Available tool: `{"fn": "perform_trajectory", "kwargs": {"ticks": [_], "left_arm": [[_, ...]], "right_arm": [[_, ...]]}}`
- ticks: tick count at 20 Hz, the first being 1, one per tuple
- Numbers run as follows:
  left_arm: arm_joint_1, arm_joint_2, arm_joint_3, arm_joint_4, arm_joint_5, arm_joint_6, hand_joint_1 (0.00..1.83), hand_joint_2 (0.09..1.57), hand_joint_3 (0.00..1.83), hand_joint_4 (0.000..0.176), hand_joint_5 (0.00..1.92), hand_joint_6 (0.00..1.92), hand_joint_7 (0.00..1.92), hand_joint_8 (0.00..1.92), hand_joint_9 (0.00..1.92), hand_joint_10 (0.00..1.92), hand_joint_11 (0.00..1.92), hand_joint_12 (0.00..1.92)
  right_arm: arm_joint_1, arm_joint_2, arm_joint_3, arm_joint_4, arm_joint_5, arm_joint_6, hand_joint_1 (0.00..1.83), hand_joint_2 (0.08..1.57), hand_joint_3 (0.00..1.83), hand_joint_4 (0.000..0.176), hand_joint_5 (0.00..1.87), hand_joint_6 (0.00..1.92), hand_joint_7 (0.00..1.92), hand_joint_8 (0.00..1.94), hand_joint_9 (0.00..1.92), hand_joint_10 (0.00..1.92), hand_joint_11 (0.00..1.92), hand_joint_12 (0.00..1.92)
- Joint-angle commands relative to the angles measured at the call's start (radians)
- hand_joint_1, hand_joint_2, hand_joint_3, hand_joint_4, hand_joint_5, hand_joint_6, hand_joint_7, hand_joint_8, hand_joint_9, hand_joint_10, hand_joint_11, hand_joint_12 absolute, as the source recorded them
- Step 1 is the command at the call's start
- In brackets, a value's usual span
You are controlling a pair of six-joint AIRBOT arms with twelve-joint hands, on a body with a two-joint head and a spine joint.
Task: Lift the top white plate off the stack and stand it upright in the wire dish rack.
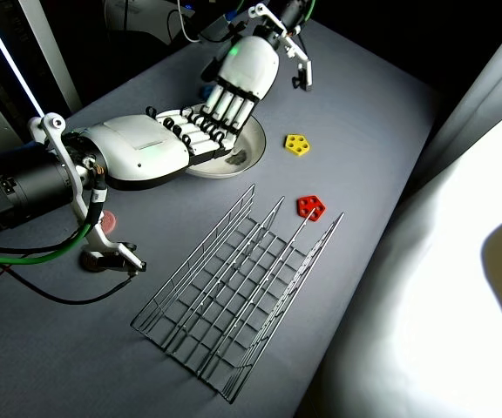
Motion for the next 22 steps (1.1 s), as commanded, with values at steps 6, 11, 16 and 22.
{"fn": "perform_trajectory", "kwargs": {"ticks": [6, 11, 16, 22], "left_arm": [[-0.007, -0.018, -0.015, 0.007, -0.012, 0.000, 0.24, 0.96, 0.00, 0.000, 0.10, 0.00, 0.11, 0.00, 0.11, 0.00, 0.03, 0.29], [-0.007, -0.017, -0.014, 0.008, -0.011, 0.001, 0.23, 0.97, 0.00, 0.000, 0.07, 0.00, 0.10, 0.00, 0.10, 0.00, 0.02, 0.29], [-0.003, -0.015, -0.014, 0.007, -0.012, 0.001, 0.23, 0.96, 0.00, 0.000, 0.06, 0.00, 0.07, 0.00, 0.07, 0.00, 0.00, 0.27], [-0.003, -0.015, -0.009, 0.005, -0.012, 0.001, 0.21, 0.96, 0.00, 0.000, 0.06, 0.00, 0.07, 0.00, 0.07, 0.00, 0.00, 0.27]], "right_arm": [[0.016, 0.010, 0.021, 0.064, 0.078, 0.009, 0.86, 1.20, 0.00, 0.000, 0.08, 0.01, 0.03, 0.00, 0.03, 0.00, 0.06, 0.03], [0.016, 0.005, 0.021, 0.060, 0.078, 0.009, 0.93, 1.19, 0.00, 0.000, 0.03, 0.00, 0.00, 0.00, 0.00, 0.00, 0.03, 0.01], [0.015, -0.019, 0.017, 0.072, 0.047, 0.009, 1.14, 1.15, 0.00, 0.000, 0.08, 0.01, 0.03, 0.01, 0.03, 0.00, 0.11, 0.06], [0.011, -0.060, 0.021, 0.078, -0.004, 0.032, 1.15, 1.11, 0.00, 0.000, 0.07, 0.01, 0.08, 0.01, 0.10, 0.01, 0.15, 0.11]]}}
